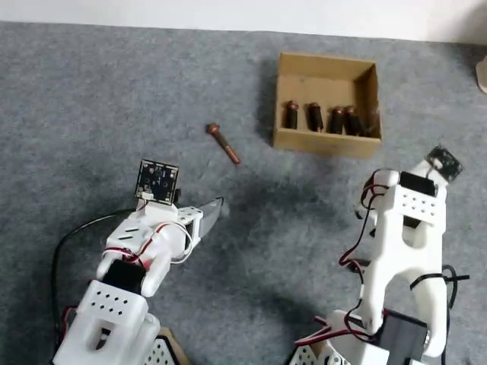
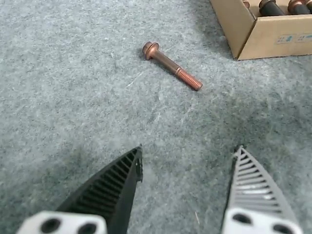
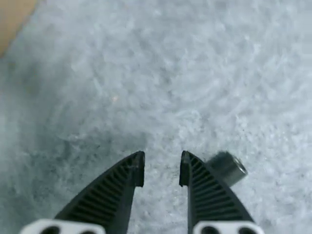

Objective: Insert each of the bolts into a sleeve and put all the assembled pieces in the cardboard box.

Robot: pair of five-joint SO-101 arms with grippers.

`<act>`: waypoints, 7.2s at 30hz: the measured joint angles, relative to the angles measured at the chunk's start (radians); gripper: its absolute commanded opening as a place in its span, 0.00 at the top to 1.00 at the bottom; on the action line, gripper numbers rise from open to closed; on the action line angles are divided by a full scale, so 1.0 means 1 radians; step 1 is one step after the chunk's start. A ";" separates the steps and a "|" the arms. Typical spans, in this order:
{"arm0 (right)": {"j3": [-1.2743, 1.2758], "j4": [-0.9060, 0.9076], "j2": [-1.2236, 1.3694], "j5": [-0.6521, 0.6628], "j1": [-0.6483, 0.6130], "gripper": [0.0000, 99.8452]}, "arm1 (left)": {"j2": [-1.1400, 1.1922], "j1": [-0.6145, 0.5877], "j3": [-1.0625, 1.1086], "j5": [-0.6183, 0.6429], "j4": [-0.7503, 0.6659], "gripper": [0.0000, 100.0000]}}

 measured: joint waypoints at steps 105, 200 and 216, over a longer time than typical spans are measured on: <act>-0.106 0.101 0.005 -0.089 -0.430 1.00 | 1.043 -0.135 -1.022 0.256 0.436 0.84; 0.075 -0.110 -0.041 -0.097 -0.342 1.00 | 2.097 -0.040 -2.200 0.812 0.743 0.99; 0.482 -0.338 -0.683 0.006 -0.347 1.00 | 1.935 -0.048 -2.213 0.638 1.008 1.00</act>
